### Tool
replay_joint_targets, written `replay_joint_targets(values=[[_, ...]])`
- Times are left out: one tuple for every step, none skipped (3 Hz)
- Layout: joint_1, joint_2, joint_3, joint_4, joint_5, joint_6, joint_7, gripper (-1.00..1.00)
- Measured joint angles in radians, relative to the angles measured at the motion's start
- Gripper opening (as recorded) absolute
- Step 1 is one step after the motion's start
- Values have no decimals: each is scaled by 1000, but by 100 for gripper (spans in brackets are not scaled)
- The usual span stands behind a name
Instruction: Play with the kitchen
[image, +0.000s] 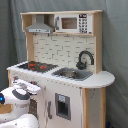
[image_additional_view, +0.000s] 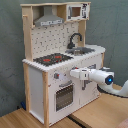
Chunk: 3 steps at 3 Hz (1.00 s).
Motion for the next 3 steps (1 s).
replay_joint_targets(values=[[5, 0, -2, 4, 0, -22, -109, -100], [9, 0, -3, 9, 0, -47, -206, -100], [25, 11, -10, 27, 0, -130, -261, -100]])
